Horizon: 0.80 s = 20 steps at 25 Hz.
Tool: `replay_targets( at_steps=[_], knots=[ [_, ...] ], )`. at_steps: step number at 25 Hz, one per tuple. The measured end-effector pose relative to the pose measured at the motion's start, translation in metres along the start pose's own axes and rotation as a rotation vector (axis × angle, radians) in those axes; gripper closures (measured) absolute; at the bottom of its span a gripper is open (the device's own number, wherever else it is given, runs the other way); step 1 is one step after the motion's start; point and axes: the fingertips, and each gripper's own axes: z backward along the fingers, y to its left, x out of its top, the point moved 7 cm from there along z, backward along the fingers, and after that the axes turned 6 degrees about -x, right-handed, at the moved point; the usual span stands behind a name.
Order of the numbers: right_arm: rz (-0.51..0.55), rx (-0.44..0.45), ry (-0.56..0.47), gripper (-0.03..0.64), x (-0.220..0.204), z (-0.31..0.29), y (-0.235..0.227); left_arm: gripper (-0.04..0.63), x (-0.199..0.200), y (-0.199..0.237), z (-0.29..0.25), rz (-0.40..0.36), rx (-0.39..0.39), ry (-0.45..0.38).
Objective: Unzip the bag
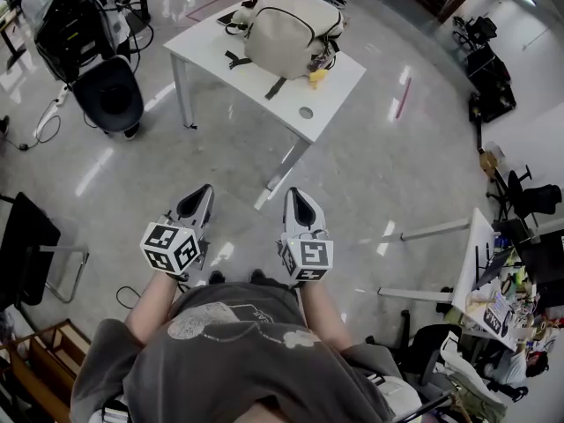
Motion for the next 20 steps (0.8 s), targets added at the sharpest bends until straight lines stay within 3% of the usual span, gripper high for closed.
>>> replay_targets(
  at_steps=[10,20],
  knots=[
    [-0.005,-0.040,0.045,0.617,-0.012,-0.016,0.011,0.591,0.016,0.033,-0.002,-0.048,-0.019,-0.011],
    [-0.023,0.029,0.026,0.618,-0.001,-0.090,-0.009,0.591,0.025,0.060,-0.035,-0.023,0.060,-0.016]
  ],
)
